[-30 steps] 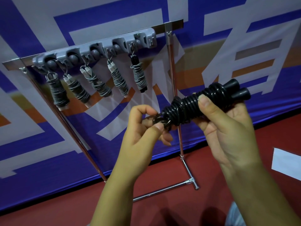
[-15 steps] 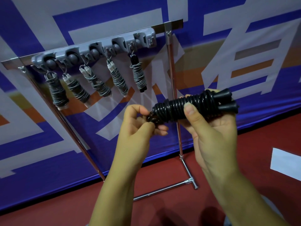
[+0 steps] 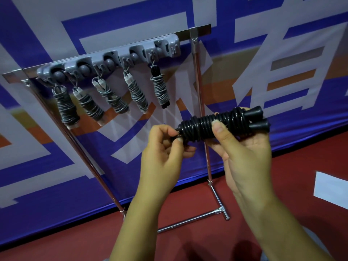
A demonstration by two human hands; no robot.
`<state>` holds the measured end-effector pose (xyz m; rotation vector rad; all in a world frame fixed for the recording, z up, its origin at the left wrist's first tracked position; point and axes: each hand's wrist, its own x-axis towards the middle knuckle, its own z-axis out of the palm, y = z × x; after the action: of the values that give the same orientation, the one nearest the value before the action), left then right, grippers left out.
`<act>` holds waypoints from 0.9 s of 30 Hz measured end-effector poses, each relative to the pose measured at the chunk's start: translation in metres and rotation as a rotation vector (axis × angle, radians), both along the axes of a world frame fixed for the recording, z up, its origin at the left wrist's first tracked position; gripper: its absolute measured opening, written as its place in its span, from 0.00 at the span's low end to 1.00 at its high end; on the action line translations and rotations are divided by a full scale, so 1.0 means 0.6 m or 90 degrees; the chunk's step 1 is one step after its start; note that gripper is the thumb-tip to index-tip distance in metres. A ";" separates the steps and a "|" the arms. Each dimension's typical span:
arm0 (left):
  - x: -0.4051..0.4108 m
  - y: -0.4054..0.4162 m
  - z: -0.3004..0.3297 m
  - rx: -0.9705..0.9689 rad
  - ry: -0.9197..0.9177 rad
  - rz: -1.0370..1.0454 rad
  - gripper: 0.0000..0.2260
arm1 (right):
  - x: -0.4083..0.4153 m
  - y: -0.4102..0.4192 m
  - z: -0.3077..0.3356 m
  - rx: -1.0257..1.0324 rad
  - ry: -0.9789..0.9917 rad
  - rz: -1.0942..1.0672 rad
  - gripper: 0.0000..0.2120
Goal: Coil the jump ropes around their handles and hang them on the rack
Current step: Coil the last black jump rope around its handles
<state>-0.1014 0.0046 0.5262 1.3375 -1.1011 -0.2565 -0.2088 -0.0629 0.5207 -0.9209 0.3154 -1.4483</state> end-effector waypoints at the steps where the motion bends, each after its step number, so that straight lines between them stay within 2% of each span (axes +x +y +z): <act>1: -0.002 -0.002 -0.006 0.008 -0.043 0.030 0.11 | 0.001 -0.001 -0.003 0.006 0.006 -0.006 0.20; 3: -0.004 -0.006 -0.016 -0.016 -0.124 0.100 0.10 | 0.004 -0.004 -0.009 0.012 0.025 -0.020 0.22; 7: 0.024 -0.012 -0.017 -0.151 -0.324 0.246 0.04 | 0.005 -0.010 -0.023 -0.002 0.069 -0.055 0.19; 8: 0.028 -0.012 -0.017 -0.149 -0.326 0.237 0.05 | 0.006 -0.012 -0.027 -0.008 0.073 -0.059 0.19; 12: 0.014 0.001 -0.014 -0.119 -0.171 0.122 0.14 | 0.010 -0.024 -0.038 -0.034 0.090 -0.082 0.19; 15: 0.016 0.010 -0.010 -0.155 -0.178 0.110 0.17 | 0.015 -0.037 -0.050 -0.014 0.109 -0.082 0.19; 18: 0.011 0.014 0.007 -0.170 -0.206 0.095 0.14 | 0.020 -0.049 -0.056 0.002 0.114 -0.073 0.18; 21: 0.009 0.006 0.025 -0.147 -0.208 0.090 0.13 | 0.025 -0.073 -0.061 0.053 0.158 -0.026 0.16; 24: 0.024 -0.021 0.041 -0.021 -0.252 0.090 0.13 | 0.029 -0.108 -0.076 0.175 0.223 0.092 0.12; 26: 0.035 -0.040 0.049 0.083 -0.334 0.085 0.10 | 0.033 -0.125 -0.095 0.271 0.232 0.165 0.14; 27: 0.041 -0.048 0.054 0.118 -0.354 0.076 0.07 | 0.034 -0.130 -0.100 0.304 0.237 0.192 0.19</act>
<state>-0.0765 -0.0242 0.5584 1.6894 -1.4749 0.1167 -0.1884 -0.1408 0.4608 -0.7960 0.7309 -0.8637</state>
